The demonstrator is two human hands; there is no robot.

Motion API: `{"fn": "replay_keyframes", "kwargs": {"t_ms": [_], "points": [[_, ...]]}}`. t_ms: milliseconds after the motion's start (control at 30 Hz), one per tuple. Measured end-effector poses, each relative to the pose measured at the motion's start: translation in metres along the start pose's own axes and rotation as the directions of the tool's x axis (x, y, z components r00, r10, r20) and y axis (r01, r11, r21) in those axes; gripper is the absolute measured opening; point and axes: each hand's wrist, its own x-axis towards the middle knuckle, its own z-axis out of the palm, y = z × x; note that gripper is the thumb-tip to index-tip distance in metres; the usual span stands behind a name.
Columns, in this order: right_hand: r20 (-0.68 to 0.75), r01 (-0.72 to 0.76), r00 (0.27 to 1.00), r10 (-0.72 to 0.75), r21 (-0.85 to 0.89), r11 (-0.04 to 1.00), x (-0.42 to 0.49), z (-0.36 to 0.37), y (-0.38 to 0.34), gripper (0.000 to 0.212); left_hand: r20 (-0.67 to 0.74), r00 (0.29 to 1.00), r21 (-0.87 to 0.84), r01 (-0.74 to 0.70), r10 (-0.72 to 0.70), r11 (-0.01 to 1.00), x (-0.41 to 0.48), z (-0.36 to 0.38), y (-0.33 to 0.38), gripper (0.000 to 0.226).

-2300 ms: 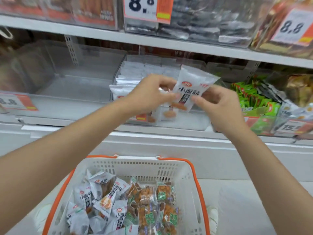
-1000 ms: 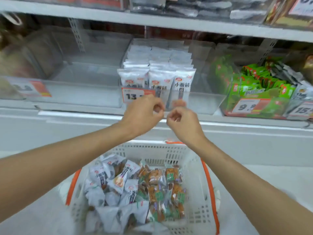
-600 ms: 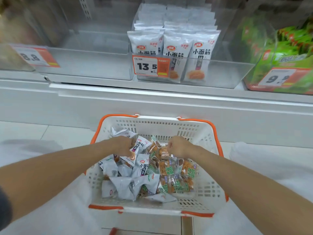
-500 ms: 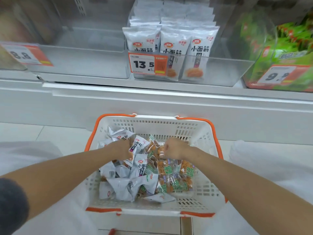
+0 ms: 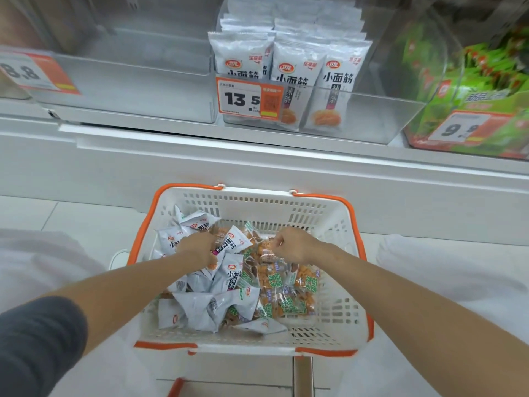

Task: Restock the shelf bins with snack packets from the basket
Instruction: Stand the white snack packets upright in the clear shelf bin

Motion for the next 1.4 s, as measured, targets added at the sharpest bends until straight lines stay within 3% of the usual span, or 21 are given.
{"fn": "replay_keyframes", "kwargs": {"t_ms": [100, 167, 233, 300, 400, 467, 533, 600, 667, 800, 900, 1000, 1167, 1267, 1400], "points": [[-0.035, -0.016, 0.999, 0.017, 0.034, 0.999, -0.002, -0.004, 0.004, 0.027, -0.058, 0.997, -0.039, -0.056, 0.054, 0.998, -0.008, -0.01, 0.01, 0.01], [-0.163, 0.004, 0.987, 0.008, 0.071, 0.997, -0.005, -0.015, 0.0, 0.024, -0.09, 0.988, -0.108, -0.136, 0.126, 0.985, -0.016, -0.034, 0.017, 0.01], [-0.297, 0.051, 0.955, -0.001, 0.16, 0.986, -0.008, -0.028, -0.008, 0.036, -0.126, 0.966, -0.201, -0.247, 0.225, 0.948, -0.03, -0.061, 0.024, 0.011], [-0.319, 0.086, 0.948, 0.01, 0.286, 0.954, -0.009, -0.04, -0.016, 0.058, -0.186, 0.934, -0.272, -0.346, 0.304, 0.898, -0.046, -0.082, 0.03, 0.014], [-0.338, 0.121, 0.941, 0.019, 0.389, 0.913, -0.01, -0.047, -0.021, 0.061, -0.246, 0.911, -0.417, -0.408, 0.331, 0.813, -0.054, -0.095, 0.038, 0.017], [-0.464, 0.18, 0.886, 0.007, 0.358, 0.916, -0.012, -0.051, -0.02, 0.061, -0.203, 0.917, -0.472, -0.399, 0.344, 0.786, -0.052, -0.099, 0.05, 0.025], [-0.59, 0.258, 0.806, -0.043, 0.285, 0.923, -0.015, -0.058, -0.019, 0.063, -0.063, 0.928, -0.568, -0.336, 0.368, 0.751, -0.052, -0.106, 0.059, 0.042], [-0.639, 0.337, 0.762, -0.105, 0.253, 0.907, -0.019, -0.062, -0.021, 0.063, 0.104, 0.887, -0.662, -0.276, 0.45, 0.697, -0.055, -0.112, 0.063, 0.05], [-0.658, 0.394, 0.738, -0.15, 0.241, 0.887, -0.023, -0.067, -0.026, 0.061, 0.168, 0.849, -0.699, -0.255, 0.501, 0.668, -0.057, -0.115, 0.063, 0.05], [-0.71, 0.411, 0.692, -0.129, 0.24, 0.88, -0.029, -0.081, -0.023, 0.06, 0.083, 0.861, -0.706, -0.304, 0.502, 0.639, -0.057, -0.121, 0.064, 0.048], [-0.71, 0.409, 0.701, -0.075, 0.313, 0.857, -0.029, -0.086, -0.016, 0.055, 0.027, 0.851, -0.723, -0.346, 0.524, 0.598, -0.054, -0.126, 0.067, 0.023], [-0.669, 0.402, 0.735, -0.108, 0.303, 0.864, -0.03, -0.089, -0.016, 0.06, 0.01, 0.845, -0.689, -0.381, 0.534, 0.616, -0.051, -0.125, 0.062, 0.014], [-0.613, 0.372, 0.782, -0.113, 0.314, 0.874, -0.031, -0.1, -0.019, 0.068, 0.002, 0.829, -0.627, -0.435, 0.559, 0.647, -0.05, -0.123, 0.055, 0.025], [-0.639, 0.37, 0.758, -0.13, 0.258, 0.892, -0.028, -0.096, -0.021, 0.069, 0.05, 0.804, -0.661, -0.418, 0.593, 0.623, -0.052, -0.119, 0.058, 0.053], [-0.655, 0.345, 0.753, -0.066, 0.308, 0.887, -0.029, -0.103, -0.02, 0.066, 0.039, 0.801, -0.701, -0.403, 0.597, 0.588, -0.055, -0.121, 0.066, 0.04]]}}
